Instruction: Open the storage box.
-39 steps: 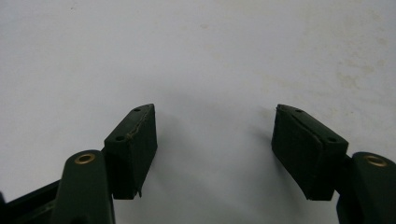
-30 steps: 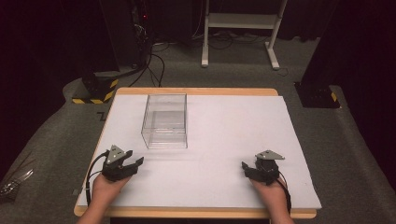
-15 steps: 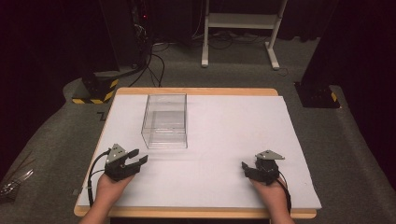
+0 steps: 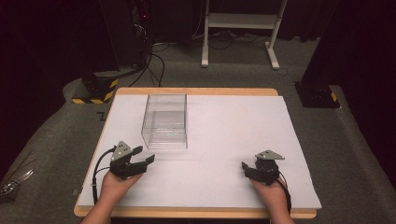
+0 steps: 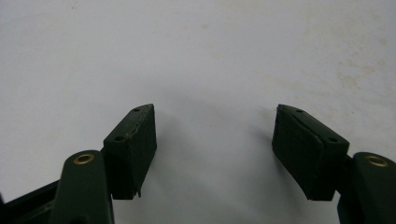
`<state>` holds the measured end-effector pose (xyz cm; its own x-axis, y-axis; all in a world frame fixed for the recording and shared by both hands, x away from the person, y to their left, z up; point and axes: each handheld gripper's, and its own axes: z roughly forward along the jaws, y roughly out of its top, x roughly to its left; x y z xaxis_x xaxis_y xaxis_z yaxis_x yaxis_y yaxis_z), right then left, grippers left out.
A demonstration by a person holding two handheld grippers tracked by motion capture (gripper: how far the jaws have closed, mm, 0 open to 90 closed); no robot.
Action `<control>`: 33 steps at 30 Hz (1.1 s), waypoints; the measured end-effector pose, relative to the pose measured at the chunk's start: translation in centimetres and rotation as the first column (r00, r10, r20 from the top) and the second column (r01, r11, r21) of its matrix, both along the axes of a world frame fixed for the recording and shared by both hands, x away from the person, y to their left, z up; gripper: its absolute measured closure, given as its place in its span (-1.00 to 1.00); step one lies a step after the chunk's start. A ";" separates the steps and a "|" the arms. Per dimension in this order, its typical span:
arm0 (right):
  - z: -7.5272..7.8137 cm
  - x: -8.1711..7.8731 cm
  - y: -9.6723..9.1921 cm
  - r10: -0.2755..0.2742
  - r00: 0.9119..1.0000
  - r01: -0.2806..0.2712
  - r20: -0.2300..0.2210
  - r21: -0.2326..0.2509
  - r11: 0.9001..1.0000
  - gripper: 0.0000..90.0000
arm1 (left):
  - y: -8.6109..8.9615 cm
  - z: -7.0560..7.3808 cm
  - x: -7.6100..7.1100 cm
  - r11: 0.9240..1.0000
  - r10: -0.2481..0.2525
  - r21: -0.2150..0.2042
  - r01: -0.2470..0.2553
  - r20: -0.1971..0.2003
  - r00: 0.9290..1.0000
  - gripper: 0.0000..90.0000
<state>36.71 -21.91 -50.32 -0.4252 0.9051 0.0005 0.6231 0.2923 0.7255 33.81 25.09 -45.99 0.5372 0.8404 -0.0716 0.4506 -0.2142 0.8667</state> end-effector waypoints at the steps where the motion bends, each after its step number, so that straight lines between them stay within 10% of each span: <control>1: 0.0 0.0 0.0 0.000 1.000 0.000 0.000 0.000 1.000 -0.32 | -0.1 0.1 0.1 1.000 -0.001 -0.004 0.001 0.000 1.000 -0.22; 33: 0.0 0.0 -0.1 0.003 1.000 -0.003 -0.003 0.006 1.000 -0.33 | -1.0 -0.4 4.7 1.000 -0.004 -0.027 0.004 0.014 1.000 0.03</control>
<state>36.74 -21.97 -50.31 -0.4276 0.9039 0.0069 0.6245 0.2899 0.7252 38.52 24.05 -46.35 0.5416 0.8361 -0.0870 0.4373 -0.1919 0.8786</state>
